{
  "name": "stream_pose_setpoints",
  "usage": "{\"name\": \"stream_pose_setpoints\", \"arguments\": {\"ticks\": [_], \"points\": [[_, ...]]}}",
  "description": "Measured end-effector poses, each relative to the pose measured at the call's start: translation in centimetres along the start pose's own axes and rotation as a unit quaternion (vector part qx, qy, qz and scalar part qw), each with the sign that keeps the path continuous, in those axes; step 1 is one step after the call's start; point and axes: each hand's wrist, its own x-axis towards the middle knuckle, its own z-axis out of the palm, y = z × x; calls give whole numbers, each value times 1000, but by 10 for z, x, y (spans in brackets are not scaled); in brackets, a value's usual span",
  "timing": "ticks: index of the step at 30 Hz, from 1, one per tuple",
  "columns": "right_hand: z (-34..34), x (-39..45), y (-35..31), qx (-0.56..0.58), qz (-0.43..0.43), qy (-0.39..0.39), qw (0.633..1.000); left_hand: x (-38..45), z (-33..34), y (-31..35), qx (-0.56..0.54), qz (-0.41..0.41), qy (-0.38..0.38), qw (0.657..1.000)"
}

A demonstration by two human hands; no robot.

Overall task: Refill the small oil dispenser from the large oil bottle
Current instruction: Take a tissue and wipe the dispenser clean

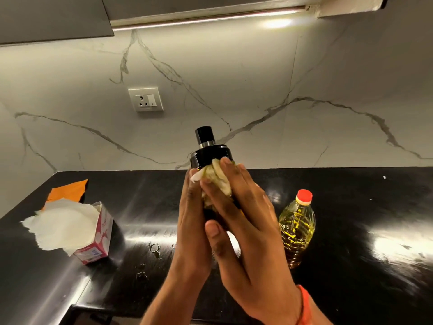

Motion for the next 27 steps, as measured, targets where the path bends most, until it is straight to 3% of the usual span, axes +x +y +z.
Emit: {"name": "stream_pose_setpoints", "arguments": {"ticks": [10, 15, 22, 27], "points": [[12, -1, 30, 13, -15, 78, 997, 23, -17, -6, -21, -69, -28, 997], [16, 24, 36, 69, 51, 86, 993, 33, -22, -10, -43, -48, -28, 998], [35, 6, 48, 32, 91, 90, 991, 52, -44, -26, 17, -29, -13, 999], [47, -6, 76, 18, 176, 57, 983, 71, -60, -46, 63, -44, -31, 997]]}}
